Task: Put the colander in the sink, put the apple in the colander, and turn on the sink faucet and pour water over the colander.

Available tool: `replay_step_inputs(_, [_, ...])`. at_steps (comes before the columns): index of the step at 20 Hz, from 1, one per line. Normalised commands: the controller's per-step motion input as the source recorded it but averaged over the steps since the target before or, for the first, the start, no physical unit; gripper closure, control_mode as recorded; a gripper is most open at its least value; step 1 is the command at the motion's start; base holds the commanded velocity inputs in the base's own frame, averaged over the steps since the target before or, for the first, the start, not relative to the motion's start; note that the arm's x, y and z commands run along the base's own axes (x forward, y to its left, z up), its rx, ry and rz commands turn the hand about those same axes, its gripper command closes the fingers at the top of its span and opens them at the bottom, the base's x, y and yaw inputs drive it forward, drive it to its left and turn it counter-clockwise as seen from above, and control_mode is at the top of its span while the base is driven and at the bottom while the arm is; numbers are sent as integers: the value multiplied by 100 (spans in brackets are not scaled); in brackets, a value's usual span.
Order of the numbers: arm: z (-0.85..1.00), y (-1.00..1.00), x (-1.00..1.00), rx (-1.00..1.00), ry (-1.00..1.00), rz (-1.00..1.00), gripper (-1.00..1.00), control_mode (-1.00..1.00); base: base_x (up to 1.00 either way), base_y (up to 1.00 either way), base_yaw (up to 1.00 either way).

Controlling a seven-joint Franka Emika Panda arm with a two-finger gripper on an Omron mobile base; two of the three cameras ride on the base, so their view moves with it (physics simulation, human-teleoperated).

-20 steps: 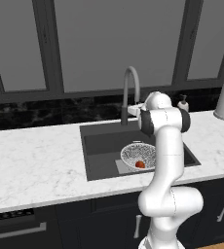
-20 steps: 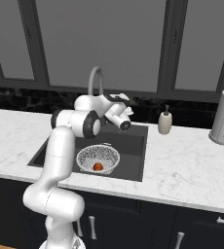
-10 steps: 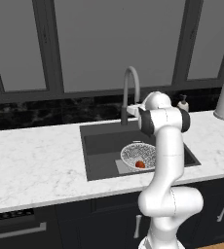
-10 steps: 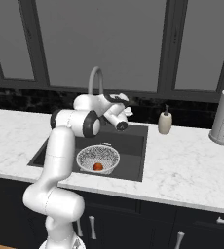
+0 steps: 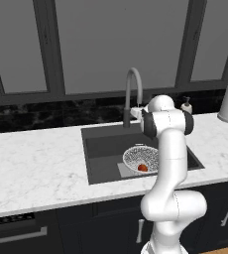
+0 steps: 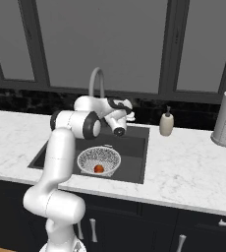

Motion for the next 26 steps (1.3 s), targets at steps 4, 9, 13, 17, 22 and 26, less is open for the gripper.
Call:
replay_step_inputs(4, [0,-100,35,24,1,-2,100,-100,0,0,0])
replay_step_inputs(9, [0,-100,38,27,5,-2,100,-100,0,0,0])
replay_step_inputs(13, [0,-100,37,22,10,-4,100,-100,0,0,0])
replay_step_inputs(17, [16,-96,15,23,3,-2,100,-100,0,0,0])
replay_step_inputs(22, [100,-65,-44,28,-19,0,100,-100,0,0,0])
replay_step_inputs(26, [100,-58,-62,27,-10,0,100,-100,0,0,0])
